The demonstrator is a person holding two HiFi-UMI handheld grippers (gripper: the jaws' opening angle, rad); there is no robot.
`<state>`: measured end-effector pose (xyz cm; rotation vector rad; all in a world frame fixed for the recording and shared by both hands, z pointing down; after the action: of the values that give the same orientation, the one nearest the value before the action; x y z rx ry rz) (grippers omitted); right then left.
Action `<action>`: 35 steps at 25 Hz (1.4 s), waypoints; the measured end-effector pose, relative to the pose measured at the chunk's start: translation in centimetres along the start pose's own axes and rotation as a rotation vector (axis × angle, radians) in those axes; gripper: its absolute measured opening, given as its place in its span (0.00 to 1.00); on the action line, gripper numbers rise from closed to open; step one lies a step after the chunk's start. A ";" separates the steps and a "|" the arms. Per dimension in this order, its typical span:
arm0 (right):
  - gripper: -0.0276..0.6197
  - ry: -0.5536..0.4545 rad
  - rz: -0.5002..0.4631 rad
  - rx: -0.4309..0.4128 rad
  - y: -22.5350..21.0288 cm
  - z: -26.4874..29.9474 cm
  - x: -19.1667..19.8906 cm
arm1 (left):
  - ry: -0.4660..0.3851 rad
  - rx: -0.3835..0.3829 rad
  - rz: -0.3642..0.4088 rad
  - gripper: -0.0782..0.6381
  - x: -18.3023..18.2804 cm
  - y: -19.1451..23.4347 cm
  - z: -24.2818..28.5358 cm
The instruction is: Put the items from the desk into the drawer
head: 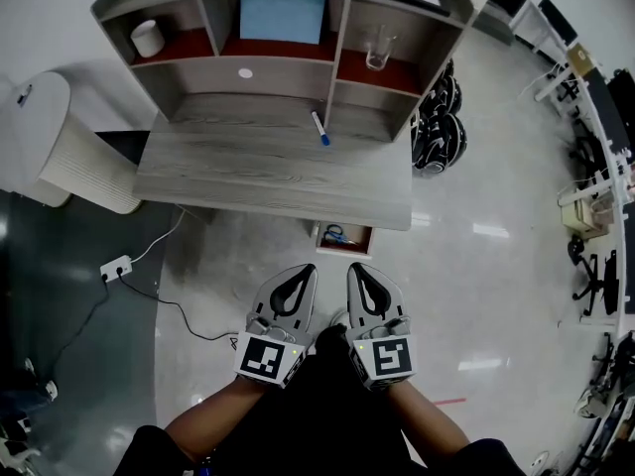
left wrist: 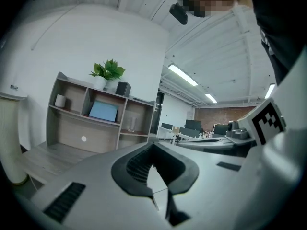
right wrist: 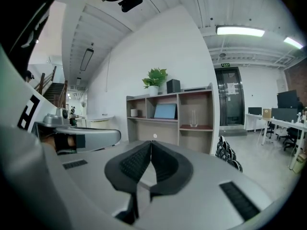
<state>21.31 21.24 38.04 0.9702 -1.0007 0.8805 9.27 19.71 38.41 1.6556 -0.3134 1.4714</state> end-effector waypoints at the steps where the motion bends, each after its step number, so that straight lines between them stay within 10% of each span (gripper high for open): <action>1: 0.07 -0.012 0.013 -0.008 -0.8 -0.1 0.1 | -0.008 -0.003 -0.007 0.11 0.1 -0.6 0.4; 14: 0.07 -0.045 0.059 -0.193 -9.0 1.1 2.9 | -0.081 -0.219 0.009 0.12 1.7 -2.6 4.7; 35: 0.08 0.125 0.060 -0.163 -7.3 16.8 2.8 | -0.069 -0.163 -0.056 0.11 -2.4 10.0 10.0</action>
<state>24.33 3.60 42.79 0.7422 -0.9821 0.8843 8.56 5.68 41.41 1.5737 -0.4110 1.3142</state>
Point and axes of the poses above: the fingertips, and each gripper's own axes: z forward along the fingers, y to its left, x out of its underside, the point moved 5 cm from there along -z, backward along the fingers, and after that the axes turned 15 degrees about -z, right-handed, at the moved point
